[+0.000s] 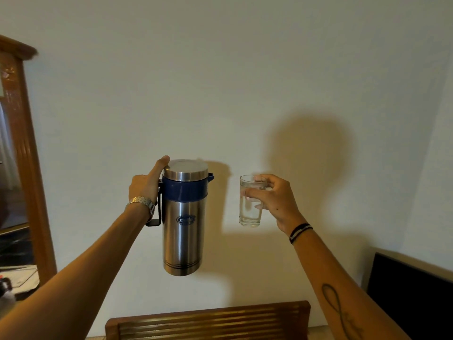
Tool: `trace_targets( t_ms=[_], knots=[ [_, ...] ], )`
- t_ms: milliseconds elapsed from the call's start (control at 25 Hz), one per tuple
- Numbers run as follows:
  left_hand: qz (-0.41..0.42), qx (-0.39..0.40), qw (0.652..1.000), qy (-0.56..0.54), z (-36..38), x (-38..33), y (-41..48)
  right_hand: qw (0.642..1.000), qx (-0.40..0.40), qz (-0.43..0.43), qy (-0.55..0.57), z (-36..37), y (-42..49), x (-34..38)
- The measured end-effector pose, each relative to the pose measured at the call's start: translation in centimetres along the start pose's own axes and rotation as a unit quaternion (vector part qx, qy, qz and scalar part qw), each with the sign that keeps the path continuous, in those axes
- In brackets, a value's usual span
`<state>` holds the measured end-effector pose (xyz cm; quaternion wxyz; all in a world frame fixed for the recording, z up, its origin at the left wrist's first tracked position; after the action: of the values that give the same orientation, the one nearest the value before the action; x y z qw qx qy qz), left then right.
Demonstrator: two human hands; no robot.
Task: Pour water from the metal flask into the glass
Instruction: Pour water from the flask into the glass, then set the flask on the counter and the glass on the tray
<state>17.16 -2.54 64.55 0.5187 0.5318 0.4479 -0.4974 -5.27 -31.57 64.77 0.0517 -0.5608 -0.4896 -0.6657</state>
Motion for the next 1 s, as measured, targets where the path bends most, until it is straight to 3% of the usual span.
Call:
trace_targets(
  t_ms=[400, 720, 1000],
  knots=[
    [-0.031, -0.007, 0.999, -0.014, -0.6, 6.4, 0.9, 0.999, 0.006, 0.005, -0.043, 0.5, -1.8, -5.2],
    [-0.116, -0.019, 0.993, 0.011, -1.5, 22.5, -1.1, 0.993, 0.065, 0.029, -0.093, 3.5, -8.7, -16.4],
    [-0.205, -0.023, 0.978, 0.032, -3.4, 38.4, -4.3, 0.980, 0.123, 0.118, -0.104, 5.9, -17.7, -28.8]
  ],
)
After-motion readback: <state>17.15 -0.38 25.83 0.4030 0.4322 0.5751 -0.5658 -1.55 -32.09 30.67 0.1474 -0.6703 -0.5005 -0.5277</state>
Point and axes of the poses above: each hand's wrist, its own y-axis towards the middle knuckle, its own z-axis out of the palm, x = y × z, the point moved 9 cm from there along y, towards the middle knuckle, and after that the axes turned 11 degrees about -z, right-handed, at the moved point
